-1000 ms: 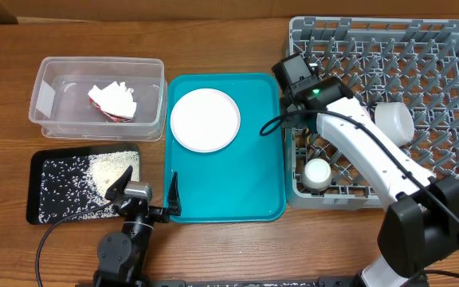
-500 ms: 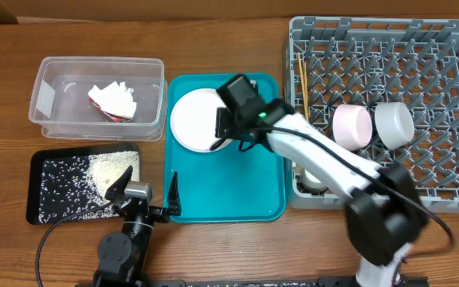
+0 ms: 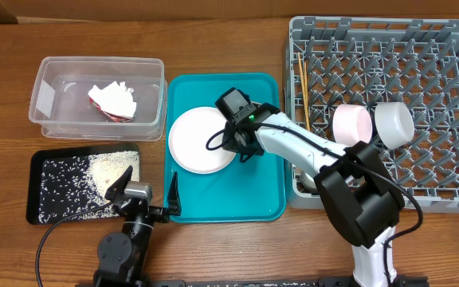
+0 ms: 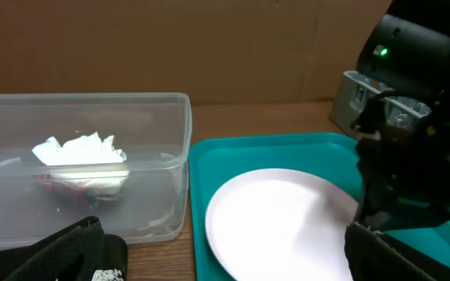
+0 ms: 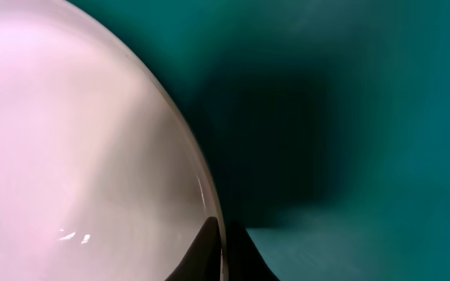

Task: Sort waste into correct bins and load items into the dishwasher
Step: 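Grasp the white plate with the right gripper and stand it in the rack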

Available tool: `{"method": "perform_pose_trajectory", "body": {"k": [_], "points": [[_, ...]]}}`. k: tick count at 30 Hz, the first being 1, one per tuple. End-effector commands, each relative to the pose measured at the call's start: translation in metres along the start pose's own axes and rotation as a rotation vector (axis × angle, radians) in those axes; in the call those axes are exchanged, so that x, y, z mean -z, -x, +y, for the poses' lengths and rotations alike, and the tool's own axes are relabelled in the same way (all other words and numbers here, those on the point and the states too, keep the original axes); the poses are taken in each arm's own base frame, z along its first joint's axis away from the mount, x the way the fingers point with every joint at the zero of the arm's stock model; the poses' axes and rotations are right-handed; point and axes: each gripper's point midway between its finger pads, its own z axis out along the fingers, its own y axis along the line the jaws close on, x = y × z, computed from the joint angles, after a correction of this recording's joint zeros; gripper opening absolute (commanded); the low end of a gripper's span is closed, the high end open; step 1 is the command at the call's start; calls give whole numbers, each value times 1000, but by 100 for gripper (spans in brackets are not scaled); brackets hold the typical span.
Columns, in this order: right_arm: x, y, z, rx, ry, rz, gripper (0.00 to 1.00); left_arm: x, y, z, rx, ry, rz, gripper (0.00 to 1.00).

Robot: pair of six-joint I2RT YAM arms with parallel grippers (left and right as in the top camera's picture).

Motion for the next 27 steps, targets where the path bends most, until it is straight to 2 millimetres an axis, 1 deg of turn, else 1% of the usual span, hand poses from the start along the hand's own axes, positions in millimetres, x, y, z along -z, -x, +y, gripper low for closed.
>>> {"method": "perform_pose_trajectory", "body": {"k": [1, 5, 8, 9, 10, 11, 13, 17, 19, 20, 22, 27], "points": [[55, 33, -9, 25, -2, -158, 4, 0, 1, 0, 19, -2, -11, 100], [133, 65, -23, 38, -10, -367, 4, 0, 1, 0, 19, -2, -11, 100], [191, 87, -47, 16, -38, -524, 4, 0, 1, 0, 19, -2, -11, 100], [210, 95, -59, 11, -61, -581, 4, 0, 1, 0, 19, -2, -11, 100], [224, 101, -69, 7, -87, -623, 4, 0, 1, 0, 19, -2, -11, 100], [239, 108, -83, -2, -136, -675, 4, 0, 1, 0, 19, -2, -11, 100], [262, 120, -115, -32, -269, -764, 4, 0, 1, 0, 19, -2, -11, 100], [292, 137, -174, -97, -576, -884, 4, 0, 1, 0, 19, -2, -11, 100], [301, 143, -197, -134, -686, -913, 4, 0, 1, 0, 19, -2, -11, 100], [300, 148, -204, -139, -718, -914, 4, 0, 1, 0, 19, -2, -11, 100], [297, 157, -212, -136, -746, -909, 4, 0, 1, 0, 19, -2, -11, 100], [283, 183, -223, -122, -794, -913, 4, 0, 1, 0, 19, -2, -11, 100]]}}
